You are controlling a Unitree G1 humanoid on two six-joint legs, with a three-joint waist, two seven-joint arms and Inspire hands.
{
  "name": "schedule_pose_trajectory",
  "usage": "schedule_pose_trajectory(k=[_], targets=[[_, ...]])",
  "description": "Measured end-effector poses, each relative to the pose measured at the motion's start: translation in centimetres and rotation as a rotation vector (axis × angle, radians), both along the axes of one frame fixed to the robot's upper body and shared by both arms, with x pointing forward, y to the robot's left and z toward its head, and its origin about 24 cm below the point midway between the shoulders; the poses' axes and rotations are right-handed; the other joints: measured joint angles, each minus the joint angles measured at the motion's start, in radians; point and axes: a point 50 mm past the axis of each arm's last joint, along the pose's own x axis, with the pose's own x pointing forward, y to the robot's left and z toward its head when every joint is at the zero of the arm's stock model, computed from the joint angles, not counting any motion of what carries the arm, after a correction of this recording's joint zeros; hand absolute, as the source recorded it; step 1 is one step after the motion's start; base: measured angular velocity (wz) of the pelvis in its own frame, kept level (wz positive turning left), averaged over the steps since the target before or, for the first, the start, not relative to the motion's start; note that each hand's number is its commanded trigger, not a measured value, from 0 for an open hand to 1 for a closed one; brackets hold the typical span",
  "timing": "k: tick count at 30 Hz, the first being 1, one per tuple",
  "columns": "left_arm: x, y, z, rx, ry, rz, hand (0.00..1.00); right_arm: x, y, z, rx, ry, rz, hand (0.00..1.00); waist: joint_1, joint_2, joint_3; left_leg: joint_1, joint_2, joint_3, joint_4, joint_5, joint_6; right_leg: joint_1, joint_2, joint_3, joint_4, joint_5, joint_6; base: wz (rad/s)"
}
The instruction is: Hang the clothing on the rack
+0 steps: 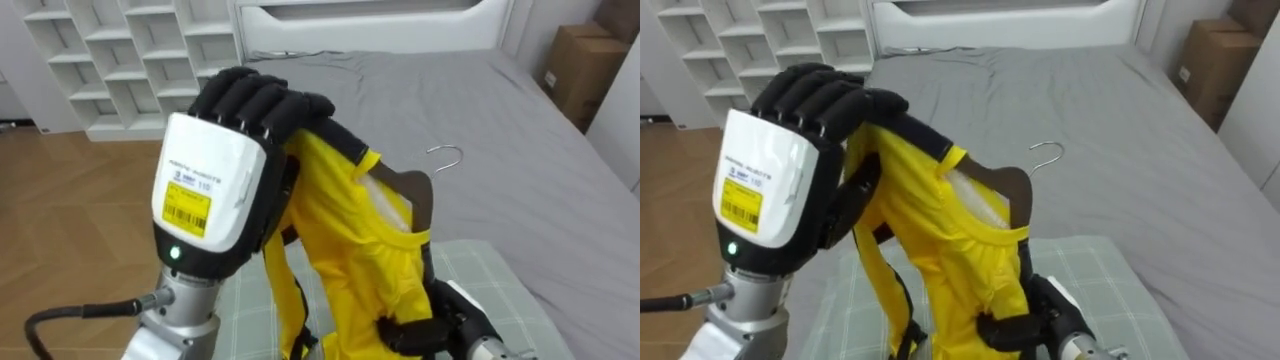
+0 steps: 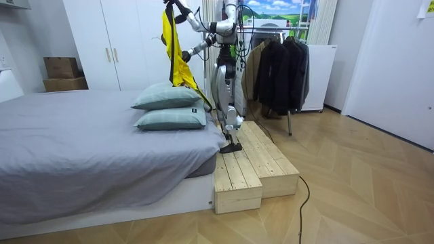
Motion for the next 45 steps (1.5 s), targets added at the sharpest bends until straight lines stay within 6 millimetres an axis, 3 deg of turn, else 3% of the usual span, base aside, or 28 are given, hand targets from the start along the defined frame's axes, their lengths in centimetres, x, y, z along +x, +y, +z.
schedule_pose_trajectory(k=[5, 10, 16, 26, 30, 33, 41, 45], targets=[[0.4, 0.4, -1.7, 0.038, 0.088, 0.010, 0.00, 0.7, -1.9, 1.2, -0.257, -0.106, -0.019, 1.00, -0.014, -0.005, -0.0005, 0.002, 0.000, 0.004, 0.001, 0.000, 0.000, 0.001, 0.000, 0.005, -0.001, 0.000, 0.001, -0.02], [0.5, 1.0, -3.4, 0.095, 0.177, 0.040, 0.00, 1.7, -3.9, 4.2, -0.573, -0.297, -0.067, 1.00, -0.009, -0.020, -0.0025, -0.002, 0.003, 0.027, 0.001, 0.000, 0.000, -0.019, 0.005, 0.032, 0.011, 0.000, 0.000, -0.15], [0.5, 1.3, -4.5, 0.121, 0.254, 0.053, 0.00, 2.2, -4.4, 6.5, -0.778, -0.463, -0.109, 1.00, -0.034, -0.032, -0.0029, -0.018, 0.004, 0.033, 0.001, 0.000, 0.000, -0.039, 0.005, 0.030, 0.012, 0.002, 0.000, -0.02], [0.8, 1.7, -4.7, 0.119, 0.285, 0.080, 0.00, 2.2, -5.1, 7.3, -0.852, -0.528, -0.148, 1.00, -0.033, -0.049, -0.0007, -0.018, 0.005, 0.035, 0.001, 0.000, 0.000, -0.046, 0.005, 0.037, 0.025, 0.000, -0.002, -0.01], [0.9, 1.8, -4.6, 0.109, 0.294, 0.078, 0.00, 2.2, -5.1, 7.3, -0.856, -0.533, -0.150, 1.00, -0.033, -0.062, 0.0050, -0.021, 0.005, 0.035, 0.000, 0.000, 0.000, -0.053, 0.007, 0.044, 0.028, 0.000, -0.002, -0.01], [1.0, 2.0, -4.6, 0.103, 0.298, 0.087, 0.00, 2.2, -5.1, 7.4, -0.856, -0.536, -0.150, 1.00, -0.033, -0.068, 0.0036, -0.029, 0.006, 0.037, 0.000, -0.001, 0.001, -0.060, 0.009, 0.049, 0.029, 0.002, -0.001, -0.03], [1.1, 2.7, -4.5, 0.034, 0.316, 0.114, 0.00, 2.2, -5.1, 7.4, -0.838, -0.536, -0.163, 1.00, -0.017, -0.065, 0.0019, -0.027, 0.017, 0.056, 0.000, -0.001, 0.001, -0.063, 0.019, 0.055, 0.026, 0.009, -0.008, -0.06], [0.8, 3.0, -5.4, 0.013, 0.358, 0.142, 0.00, 2.2, -5.2, 7.3, -0.831, -0.531, -0.167, 1.00, -0.019, -0.052, -0.0047, -0.019, 0.019, 0.059, 0.000, -0.001, 0.001, -0.056, 0.020, 0.055, 0.026, 0.010, -0.009, 0.00]])
